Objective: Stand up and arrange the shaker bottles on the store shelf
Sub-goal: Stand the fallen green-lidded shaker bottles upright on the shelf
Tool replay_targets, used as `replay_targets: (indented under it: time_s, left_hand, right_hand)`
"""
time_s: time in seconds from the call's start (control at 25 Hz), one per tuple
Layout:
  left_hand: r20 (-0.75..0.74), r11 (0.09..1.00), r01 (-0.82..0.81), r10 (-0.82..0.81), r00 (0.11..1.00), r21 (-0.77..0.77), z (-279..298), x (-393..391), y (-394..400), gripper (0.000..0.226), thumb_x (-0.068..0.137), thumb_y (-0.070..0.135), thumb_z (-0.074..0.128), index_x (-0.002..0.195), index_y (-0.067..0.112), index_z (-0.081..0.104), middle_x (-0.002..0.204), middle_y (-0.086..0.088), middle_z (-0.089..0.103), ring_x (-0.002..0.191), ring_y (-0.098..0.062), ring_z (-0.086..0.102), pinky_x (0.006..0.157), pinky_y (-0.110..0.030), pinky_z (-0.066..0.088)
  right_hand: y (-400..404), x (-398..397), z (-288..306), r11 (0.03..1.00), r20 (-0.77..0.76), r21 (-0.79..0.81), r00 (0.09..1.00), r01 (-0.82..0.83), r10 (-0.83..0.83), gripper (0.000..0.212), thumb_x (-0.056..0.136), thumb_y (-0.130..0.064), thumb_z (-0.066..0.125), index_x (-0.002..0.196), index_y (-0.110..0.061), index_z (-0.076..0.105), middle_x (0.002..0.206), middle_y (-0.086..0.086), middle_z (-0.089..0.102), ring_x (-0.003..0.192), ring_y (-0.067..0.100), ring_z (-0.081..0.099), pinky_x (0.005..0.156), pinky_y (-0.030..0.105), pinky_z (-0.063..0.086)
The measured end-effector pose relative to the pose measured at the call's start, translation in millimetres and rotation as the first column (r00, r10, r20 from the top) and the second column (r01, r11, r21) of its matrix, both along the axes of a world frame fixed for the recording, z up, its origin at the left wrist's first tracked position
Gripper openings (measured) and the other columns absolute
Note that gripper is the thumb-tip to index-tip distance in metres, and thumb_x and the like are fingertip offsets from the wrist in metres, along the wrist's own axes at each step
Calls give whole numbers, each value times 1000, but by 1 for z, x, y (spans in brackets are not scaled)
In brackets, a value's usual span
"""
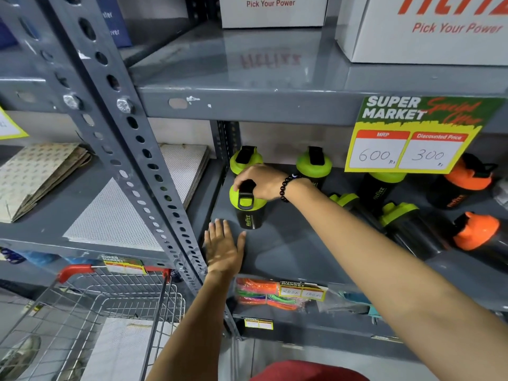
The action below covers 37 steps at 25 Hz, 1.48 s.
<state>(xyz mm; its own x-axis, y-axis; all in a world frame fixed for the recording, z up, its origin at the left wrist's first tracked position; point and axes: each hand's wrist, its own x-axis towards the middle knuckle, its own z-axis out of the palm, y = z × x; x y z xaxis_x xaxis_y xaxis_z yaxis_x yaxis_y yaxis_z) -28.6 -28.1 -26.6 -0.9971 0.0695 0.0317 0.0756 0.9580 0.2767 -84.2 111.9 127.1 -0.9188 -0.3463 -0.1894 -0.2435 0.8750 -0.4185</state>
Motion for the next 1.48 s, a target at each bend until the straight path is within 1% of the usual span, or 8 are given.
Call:
replay_targets:
  time_s: [0.2,0.4,0.68,0.84,1.0,1.24,1.36,1.48]
  left_hand:
    - [-9,1000,-1,1,1000,-3,-1,0,-1,66,94,49,26,142,5,27,153,-18,27,143,-32,20,119,-43,13]
    - [-3,1000,2,-2,1000,-10,2,2,0,64,94,48,27,143,6,24,154,-17,24,144,-31,18,119,-42,12]
    - [5,999,4,-4,1000,53,6,4,1,69,93,48,32,143,1,20,154,-21,22,144,-33,17,119,-43,11]
    - [9,991,14,-16,1000,136,8,6,8,71,93,46,36,142,-3,17,154,-24,18,144,-34,13,119,-43,7]
    - [25,986,-18,14,1000,164,3,7,17,74,93,47,36,142,-4,16,154,-25,17,145,-35,12,120,-45,6]
    - [37,986,-54,49,998,157,6,6,26,74,93,47,36,143,-4,16,154,-24,17,145,-35,11,119,-44,6]
    - [24,990,-45,42,999,134,4,6,28,73,93,46,37,142,-5,18,154,-25,18,144,-36,12,119,-45,6]
    - [20,991,-44,42,999,126,1,5,28,71,92,45,38,141,-4,22,153,-25,20,144,-37,13,119,-46,7]
  right_hand:
    - [2,5,-2,989,-1,-127,998,69,-70,62,78,6,50,134,-21,50,148,3,42,139,21,36,114,31,32]
    - [2,9,-10,997,54,67,998,40,-44,84,71,-11,75,143,-28,36,160,4,11,144,25,26,113,35,35]
    - [3,22,-10,992,67,-69,992,109,-104,91,72,-4,73,146,-28,26,161,4,4,146,23,20,114,33,32]
    - [38,44,-8,917,-137,-223,921,330,-364,79,75,-8,69,145,-17,33,154,10,30,141,26,29,113,32,28]
    - [100,69,-33,623,-279,85,619,778,-734,67,76,-29,71,134,-12,42,138,19,42,127,38,41,101,46,39]
    - [135,95,-68,568,-234,323,646,757,-727,84,64,-46,78,130,-12,40,130,19,50,122,37,44,98,45,37]
    - [136,96,-70,609,-291,238,653,757,-699,82,60,-42,78,126,-12,41,125,18,54,117,36,48,94,43,40]
    - [138,90,-57,691,-115,-127,681,712,-723,89,56,-35,80,130,-14,37,129,14,49,117,32,51,95,39,44]
